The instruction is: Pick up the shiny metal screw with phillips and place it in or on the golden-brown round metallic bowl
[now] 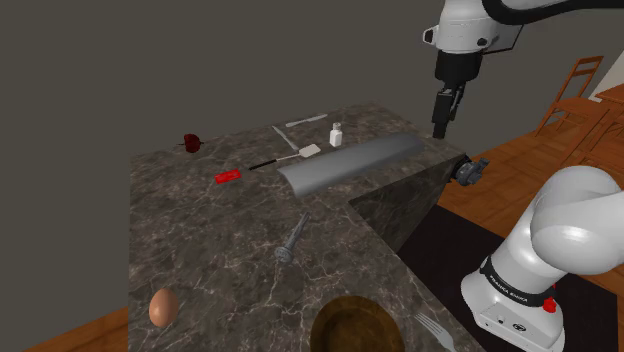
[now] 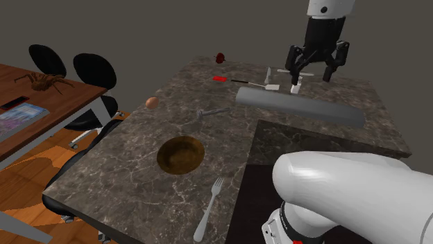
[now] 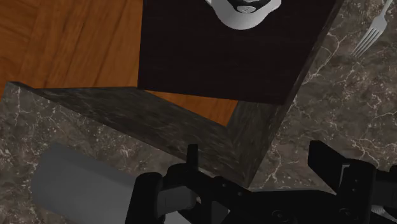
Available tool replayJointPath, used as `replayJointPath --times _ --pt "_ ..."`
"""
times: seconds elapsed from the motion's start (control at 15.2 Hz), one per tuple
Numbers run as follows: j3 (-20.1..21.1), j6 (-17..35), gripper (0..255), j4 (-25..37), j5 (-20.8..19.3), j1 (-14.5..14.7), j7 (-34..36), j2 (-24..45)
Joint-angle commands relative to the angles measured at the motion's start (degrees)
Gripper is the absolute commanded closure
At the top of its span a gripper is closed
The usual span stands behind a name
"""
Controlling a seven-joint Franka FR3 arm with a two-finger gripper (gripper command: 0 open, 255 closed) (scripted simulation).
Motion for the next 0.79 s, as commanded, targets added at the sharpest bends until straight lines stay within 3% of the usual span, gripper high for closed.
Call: replayJointPath --times 0.0,0.73 --pt "0.0 0.0 0 0.0 0.0 0.0 0.0 0.0" --pt "15.7 15.2 0 -12.1 17.1 -1.3 31.6 -1.3"
